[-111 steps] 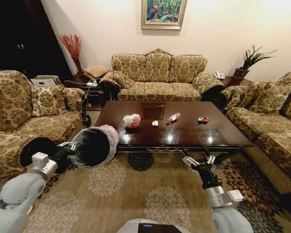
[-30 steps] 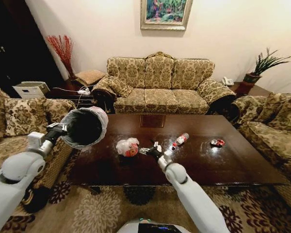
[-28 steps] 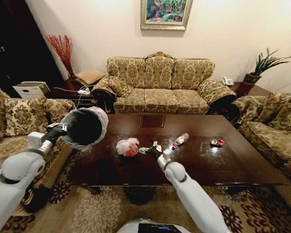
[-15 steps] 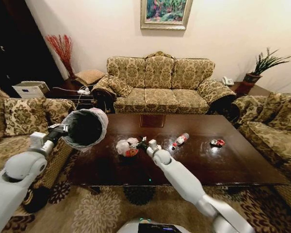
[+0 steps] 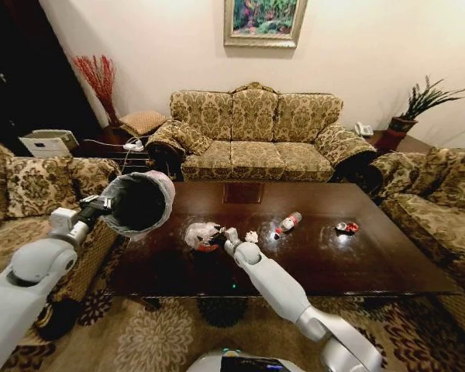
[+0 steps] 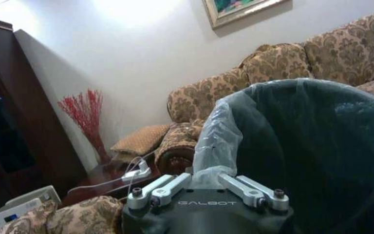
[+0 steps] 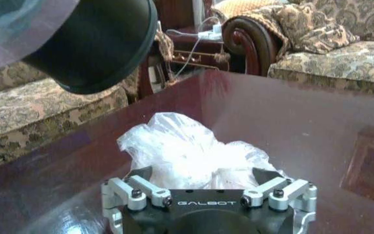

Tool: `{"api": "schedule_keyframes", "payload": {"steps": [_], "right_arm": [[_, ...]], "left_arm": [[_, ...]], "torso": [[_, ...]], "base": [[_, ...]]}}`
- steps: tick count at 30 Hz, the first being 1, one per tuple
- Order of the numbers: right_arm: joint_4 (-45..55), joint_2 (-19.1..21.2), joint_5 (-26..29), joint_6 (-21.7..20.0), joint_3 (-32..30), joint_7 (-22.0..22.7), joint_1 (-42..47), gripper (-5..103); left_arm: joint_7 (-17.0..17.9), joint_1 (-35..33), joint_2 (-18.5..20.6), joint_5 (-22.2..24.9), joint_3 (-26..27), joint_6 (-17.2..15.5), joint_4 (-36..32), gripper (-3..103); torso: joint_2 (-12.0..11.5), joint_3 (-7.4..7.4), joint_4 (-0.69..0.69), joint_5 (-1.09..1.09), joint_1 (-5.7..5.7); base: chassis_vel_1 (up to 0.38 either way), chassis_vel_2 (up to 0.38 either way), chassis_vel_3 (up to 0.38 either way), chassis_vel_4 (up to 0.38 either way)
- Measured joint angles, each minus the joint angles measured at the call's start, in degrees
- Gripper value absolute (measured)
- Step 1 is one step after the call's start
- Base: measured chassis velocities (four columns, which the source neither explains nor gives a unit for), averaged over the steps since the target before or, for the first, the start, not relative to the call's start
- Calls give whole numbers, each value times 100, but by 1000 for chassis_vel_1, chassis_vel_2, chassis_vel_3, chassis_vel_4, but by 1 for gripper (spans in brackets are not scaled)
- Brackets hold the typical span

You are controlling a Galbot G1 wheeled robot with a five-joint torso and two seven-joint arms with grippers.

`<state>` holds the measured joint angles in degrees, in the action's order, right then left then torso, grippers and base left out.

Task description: Move to the front of the table and place the trash on the table into the trash bin.

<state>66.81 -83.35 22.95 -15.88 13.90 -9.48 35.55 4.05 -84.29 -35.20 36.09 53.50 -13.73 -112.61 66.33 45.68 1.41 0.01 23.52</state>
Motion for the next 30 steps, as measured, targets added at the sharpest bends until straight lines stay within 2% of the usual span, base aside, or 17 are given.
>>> {"api": "schedule_keyframes", "payload": {"steps": [1, 6, 8, 9, 10, 12, 15, 18, 19, 20, 21, 22, 23, 25, 27, 28, 30], "right_arm": [[0, 0, 0, 0, 0, 0, 0, 98], [47, 33, 18, -62, 7, 3, 6, 85], [105, 65, 21, -63, 7, 10, 37, 73], [105, 65, 21, -63, 7, 10, 37, 73], [153, 86, 26, -64, -3, 14, 64, 62], [199, 115, 37, -64, -9, 18, 83, 62], [332, 210, 71, -52, -25, 16, 139, 46], [400, 251, 45, 2, -41, 5, 177, 41], [509, 315, 10, 47, -56, -13, 227, 30], [509, 315, 10, 47, -56, -13, 227, 30], [592, 359, 16, 58, -65, -15, 260, 30], [740, 437, 27, 79, -91, -15, 328, 20], [740, 437, 27, 79, -91, -15, 328, 20], [991, 613, 61, 112, -163, -13, 433, 9], [1130, 703, 97, 123, -212, -4, 480, 9], [1213, 753, 124, 125, -243, 7, 509, 4], [1526, 961, 232, 125, -390, 48, 628, 1]], "left_arm": [[0, 0, 0, 0, 0, 0, 0, 2], [-11, -4, 2, 4, 0, 25, 25, 2], [-12, -7, -4, 3, -8, 29, 25, 2], [-12, -7, -4, 3, -8, 29, 25, 2], [-12, -8, -3, 2, -9, 29, 25, 2], [-12, -9, 4, 1, -9, 29, 25, 2], [-14, -2, 5, -2, -21, 30, 24, 2], [-17, 0, -18, -8, -27, 30, 18, 2], [-28, -1, -40, -15, -34, 32, 15, 2], [-28, -1, -40, -15, -34, 32, 15, 2], [-35, -1, -44, -23, -41, 37, 16, 2], [-47, 16, -42, -29, -61, 47, 31, 2], [-47, 16, -42, -29, -61, 47, 31, 2], [-58, 90, 6, -24, -83, 53, 74, 2], [-66, 114, 41, -16, -86, 60, 96, 2], [-72, 125, 62, -10, -88, 63, 108, 2], [-92, 172, 129, 6, -97, 74, 153, 2]], "torso": [[0, 0, 0, 0, 0], [0, 0, 0, 0, -1], [0, 0, -1, 0, 0], [0, 0, -1, 0, 0], [0, 0, -1, 0, 0], [0, 0, 0, 0, 0], [0, 0, 0, 0, -1], [0, 0, 0, 0, 0], [0, 0, 0, 0, 0], [0, 0, 0, 0, 0], [0, 0, 0, 0, 0], [0, 0, 0, 0, 0], [0, 0, 0, 0, 0], [0, 0, 1, 0, -1], [0, 0, 0, 0, 0], [0, 0, -1, 0, 0], [0, 0, -1, 0, 0]], "base": [[0, 0, 0, 0], [0, 0, 0, 0], [0, 0, 0, 0], [0, 0, 0, 0], [0, 0, 0, 0], [0, 0, 0, 0], [0, 0, 0, 0], [0, 0, 0, 0], [0, 0, 0, 0], [0, 0, 0, 0], [0, 0, 0, 0], [0, 0, 0, 0], [0, 0, 0, 0], [0, 0, 0, 0], [0, 0, 0, 0], [0, 0, 0, 0], [0, 0, 0, 0]]}}
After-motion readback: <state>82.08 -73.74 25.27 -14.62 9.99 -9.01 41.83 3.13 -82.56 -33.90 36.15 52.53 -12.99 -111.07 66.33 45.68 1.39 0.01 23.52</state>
